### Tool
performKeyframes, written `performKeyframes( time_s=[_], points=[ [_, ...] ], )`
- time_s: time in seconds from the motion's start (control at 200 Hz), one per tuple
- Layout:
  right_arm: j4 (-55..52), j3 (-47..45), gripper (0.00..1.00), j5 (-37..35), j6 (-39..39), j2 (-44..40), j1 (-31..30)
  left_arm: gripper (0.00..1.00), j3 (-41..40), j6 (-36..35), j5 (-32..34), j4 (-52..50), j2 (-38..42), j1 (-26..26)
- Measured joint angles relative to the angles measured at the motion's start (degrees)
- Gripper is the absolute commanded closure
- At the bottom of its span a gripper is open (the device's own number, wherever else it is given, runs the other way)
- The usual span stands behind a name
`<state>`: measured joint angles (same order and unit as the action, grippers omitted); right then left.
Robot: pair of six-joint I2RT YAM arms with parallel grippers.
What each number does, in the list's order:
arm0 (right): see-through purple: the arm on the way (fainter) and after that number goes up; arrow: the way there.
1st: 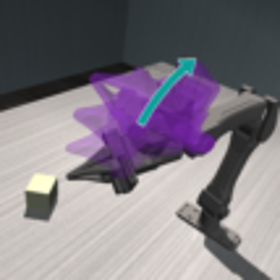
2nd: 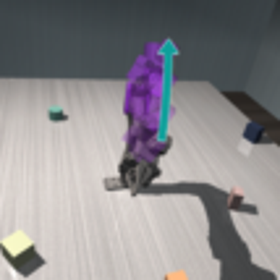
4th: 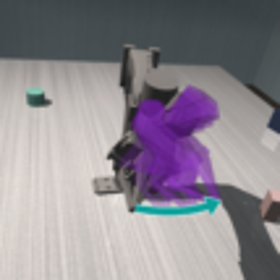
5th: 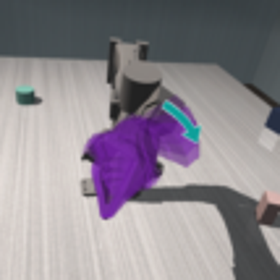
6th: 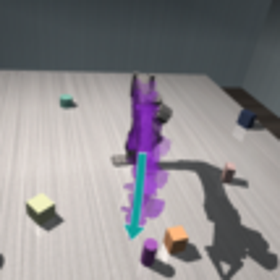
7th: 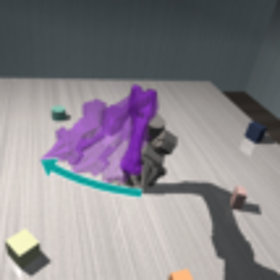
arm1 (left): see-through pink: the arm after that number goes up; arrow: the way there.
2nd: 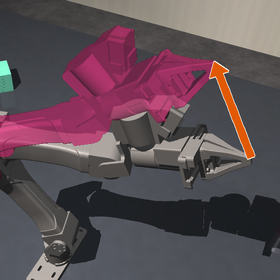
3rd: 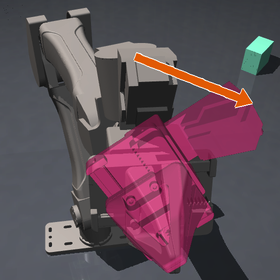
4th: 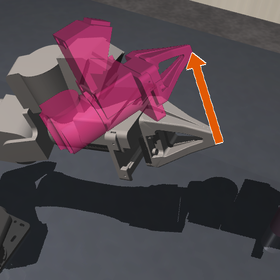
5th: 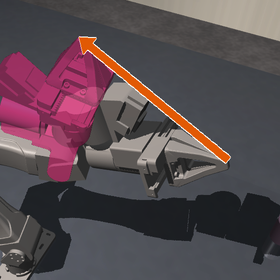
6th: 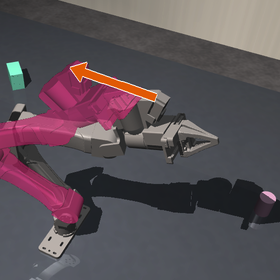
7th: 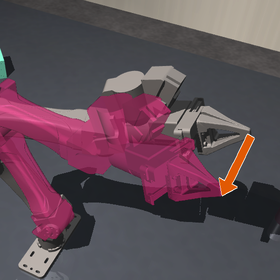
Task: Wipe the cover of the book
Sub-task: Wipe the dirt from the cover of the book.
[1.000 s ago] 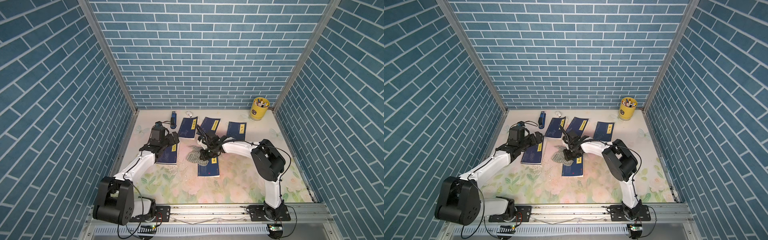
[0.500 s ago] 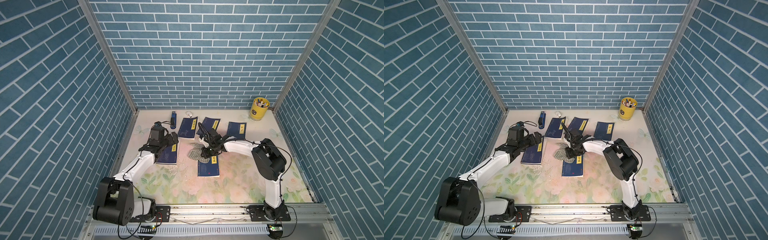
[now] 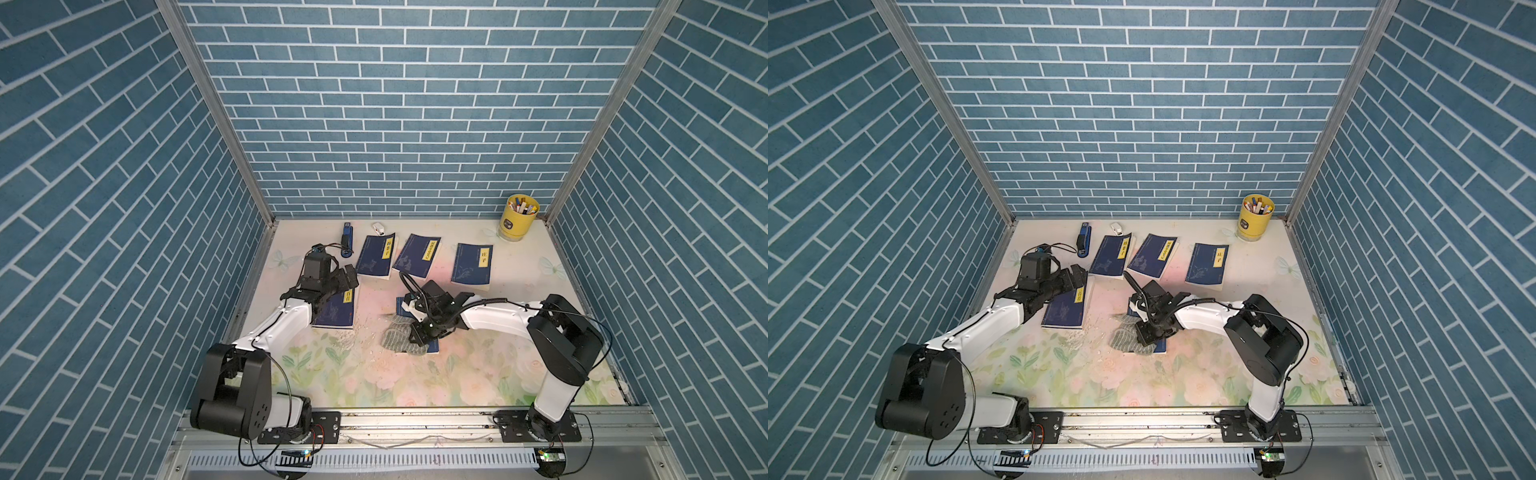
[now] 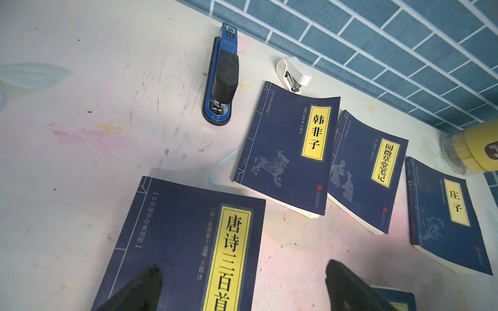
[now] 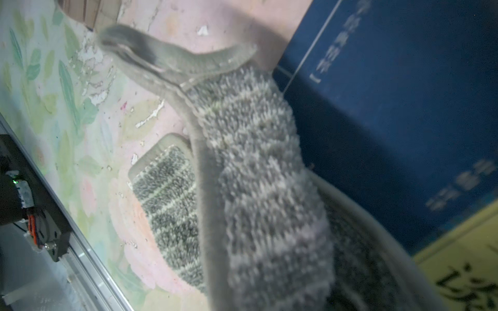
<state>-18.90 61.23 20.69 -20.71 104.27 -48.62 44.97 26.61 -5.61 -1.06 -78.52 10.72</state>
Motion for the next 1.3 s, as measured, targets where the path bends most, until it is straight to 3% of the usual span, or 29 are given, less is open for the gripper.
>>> performKeyframes(
  time_s=[0.23, 0.345, 0.54, 0.745, 0.91, 1.145, 1.295],
  points=[
    [-2.12, 14.82, 1.0, -0.76, 1.73, 10.62, 7.02, 0.0, -0.02, 0.63, -0.26, 0.09, 1.14, 0.0],
    [-2.93, 16.59, 1.0, -1.64, 2.67, 11.78, 7.48, 0.0, -0.09, 0.83, -0.22, 0.11, 2.25, 0.0],
    [-0.52, 6.75, 1.0, -4.17, 2.64, 4.7, 5.62, 0.0, -0.22, 0.94, -0.22, 0.22, 2.34, 0.0],
    [0.55, -6.82, 0.99, -5.99, -1.66, -6.19, -0.98, 0.0, -0.22, 0.94, -0.26, 0.81, 0.24, 0.0],
    [2.43, -9.25, 0.99, -4.24, -4.76, -7.63, -0.24, 0.0, -0.22, 0.94, -0.52, 1.03, -0.33, 0.0],
    [-1.18, 3.63, 0.99, -3.1, -3.5, 2.08, 8.15, 0.0, -0.22, 0.96, -1.11, 1.44, -0.28, 0.0],
    [-2.54, 10.47, 0.98, -3.63, -2.27, 7.08, 9.81, 0.0, -0.35, 0.98, -1.27, 1.4, 0.31, 0.0]
  ],
)
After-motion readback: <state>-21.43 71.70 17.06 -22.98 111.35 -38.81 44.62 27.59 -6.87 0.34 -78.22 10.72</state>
